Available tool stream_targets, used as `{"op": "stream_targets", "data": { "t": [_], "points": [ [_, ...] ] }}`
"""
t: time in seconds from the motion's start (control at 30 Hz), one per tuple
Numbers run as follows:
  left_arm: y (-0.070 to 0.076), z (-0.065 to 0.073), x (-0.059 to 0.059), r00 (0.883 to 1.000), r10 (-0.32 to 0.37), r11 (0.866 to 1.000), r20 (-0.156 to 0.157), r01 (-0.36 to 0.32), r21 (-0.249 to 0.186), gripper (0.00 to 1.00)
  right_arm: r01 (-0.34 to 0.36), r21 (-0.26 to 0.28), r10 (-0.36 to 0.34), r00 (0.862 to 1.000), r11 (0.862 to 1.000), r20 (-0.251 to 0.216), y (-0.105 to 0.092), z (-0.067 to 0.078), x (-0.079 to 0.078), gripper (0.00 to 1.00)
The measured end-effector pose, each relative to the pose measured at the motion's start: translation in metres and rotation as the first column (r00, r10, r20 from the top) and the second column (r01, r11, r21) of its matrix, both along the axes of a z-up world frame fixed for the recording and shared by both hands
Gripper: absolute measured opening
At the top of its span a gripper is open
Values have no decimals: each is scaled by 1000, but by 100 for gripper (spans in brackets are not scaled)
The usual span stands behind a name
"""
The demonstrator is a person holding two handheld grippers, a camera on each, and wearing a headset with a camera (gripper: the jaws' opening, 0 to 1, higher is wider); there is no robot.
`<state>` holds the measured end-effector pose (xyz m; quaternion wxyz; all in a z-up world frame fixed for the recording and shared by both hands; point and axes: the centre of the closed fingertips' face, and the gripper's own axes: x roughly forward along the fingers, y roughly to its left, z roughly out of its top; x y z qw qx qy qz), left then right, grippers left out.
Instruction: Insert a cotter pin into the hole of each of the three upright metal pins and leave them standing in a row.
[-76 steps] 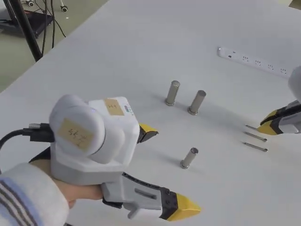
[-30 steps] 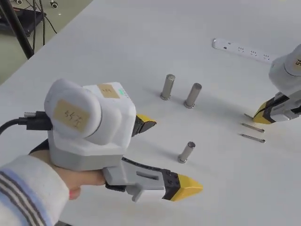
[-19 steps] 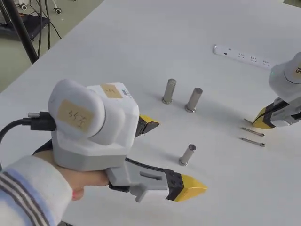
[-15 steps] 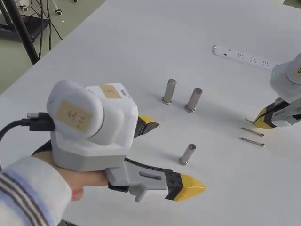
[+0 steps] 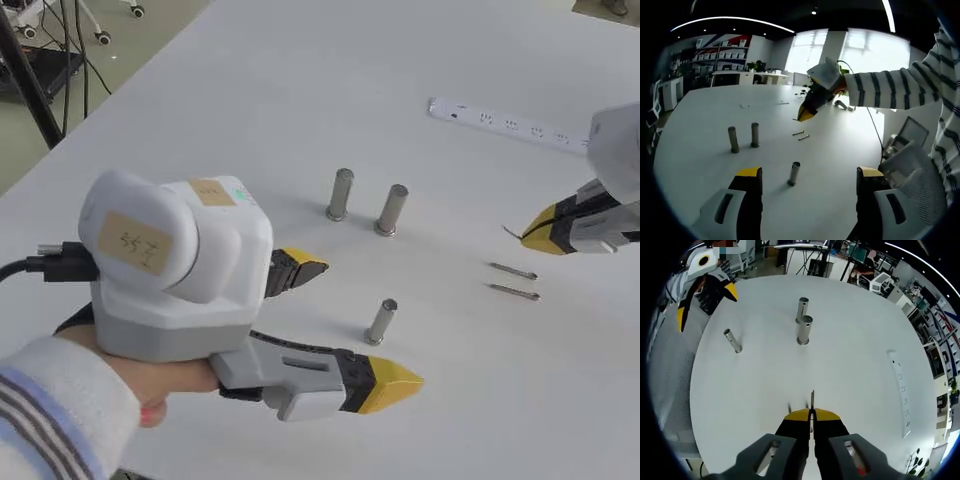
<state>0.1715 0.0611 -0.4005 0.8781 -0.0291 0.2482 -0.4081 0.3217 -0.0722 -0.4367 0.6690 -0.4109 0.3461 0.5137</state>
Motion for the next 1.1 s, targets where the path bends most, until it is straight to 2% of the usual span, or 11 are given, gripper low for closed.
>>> {"op": "stream_targets", "data": {
  "t": [0.1, 0.17, 0.33, 0.4, 0.6, 0.67, 0.7, 0.8, 0.83, 0.93, 1.1],
  "points": [
    [-1, 1, 0, 1000, -3, 1000, 0, 3, -4, 75, -23, 1, 23, 999, 1000, 30, 3, 8, -6, 0],
    [-2, 4, 3, 1000, 4, 1000, 13, -4, -10, 72, -38, -8, 38, 998, 999, 55, 4, 13, -11, 0],
    [-6, 10, 2, 1000, -11, 999, 12, 11, -32, 67, -55, 24, 52, 993, 998, 106, 13, 29, -25, 0],
    [-8, 13, 5, 1000, -8, 999, 17, 9, -38, 65, -61, 64, 52, 991, 996, 126, 21, 38, -33, 0],
    [-16, 23, 15, 1000, -4, 996, 6, 4, -90, 61, -98, 120, 73, 977, 988, 202, 36, 58, -59, 0],
    [-19, 27, 18, 1000, -4, 995, 8, 4, -104, 60, -108, 120, 80, 973, 987, 218, 38, 60, -63, 0],
    [-21, 29, 21, 1000, -1, 993, 5, 2, -115, 60, -120, 107, 91, 965, 987, 245, 38, 62, -65, 0],
    [-25, 34, 27, 1000, 1, 989, -1, -2, -145, 56, -123, 128, 86, 961, 984, 263, 42, 67, -71, 0],
    [-27, 37, 30, 1000, 1, 987, 1, -1, -163, 54, -132, 124, 91, 952, 983, 292, 44, 71, -72, 0],
    [-31, 40, 35, 1000, -10, 981, -4, 9, -195, 48, -140, 145, 91, 948, 979, 306, 48, 75, -76, 0],
    [-38, 50, 43, 1000, -21, 968, -23, 15, -251, 42, -161, 150, 104, 938, 976, 330, 55, 81, -83, 0]
  ]
}}
